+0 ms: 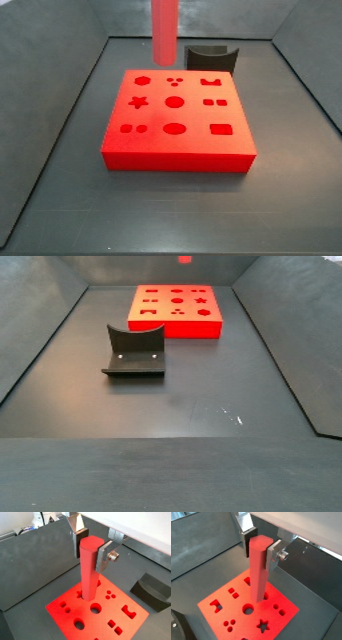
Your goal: Insert the hexagon object.
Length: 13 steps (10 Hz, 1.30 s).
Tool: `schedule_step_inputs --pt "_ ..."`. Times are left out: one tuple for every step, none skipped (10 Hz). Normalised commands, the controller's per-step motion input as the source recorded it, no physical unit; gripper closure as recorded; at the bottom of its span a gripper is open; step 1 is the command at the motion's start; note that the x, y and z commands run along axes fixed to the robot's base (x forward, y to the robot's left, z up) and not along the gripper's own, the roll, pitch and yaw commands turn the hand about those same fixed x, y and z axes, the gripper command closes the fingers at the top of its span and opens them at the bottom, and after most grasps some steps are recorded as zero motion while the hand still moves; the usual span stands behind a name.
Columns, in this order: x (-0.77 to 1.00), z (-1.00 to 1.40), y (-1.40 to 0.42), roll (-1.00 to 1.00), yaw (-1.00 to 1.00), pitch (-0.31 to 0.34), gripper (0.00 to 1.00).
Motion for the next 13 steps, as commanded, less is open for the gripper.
schedule_step_inputs --pt "0.00 0.00 0.45 -0.13 0.01 0.000 1.00" --pt "0.00 0.00 0.66 -0.15 0.35 -0.034 1.00" --pt "0.00 -0.02 0.66 -0.08 0.40 -0.017 1.00" --pt "0.00 -0.12 0.62 -0.08 0.48 -0.030 1.00" --pt "-0.05 -0.18 0.58 -0.08 0.55 -0.051 1.00" --pt "-0.05 -0.30 0.52 -0.11 0.57 -0.090 1.00" --pt "-0.04 -0.42 0.42 -0.25 0.55 -0.240 1.00" --pt "-0.19 -0.29 0.38 -0.27 0.23 -0.371 1.00" --pt "-0.35 -0.36 0.36 -0.23 0.05 -0.376 1.00" --pt "-0.51 -0.57 0.34 -0.08 0.00 -0.234 1.00" --pt "-0.37 -0.38 0.19 0.00 -0.04 -0.007 1.00" --pt "-0.41 -0.35 0.08 -0.02 -0.05 -0.113 1.00" --pt "-0.43 -0.30 0.00 -0.02 -0.03 -0.130 1.00"
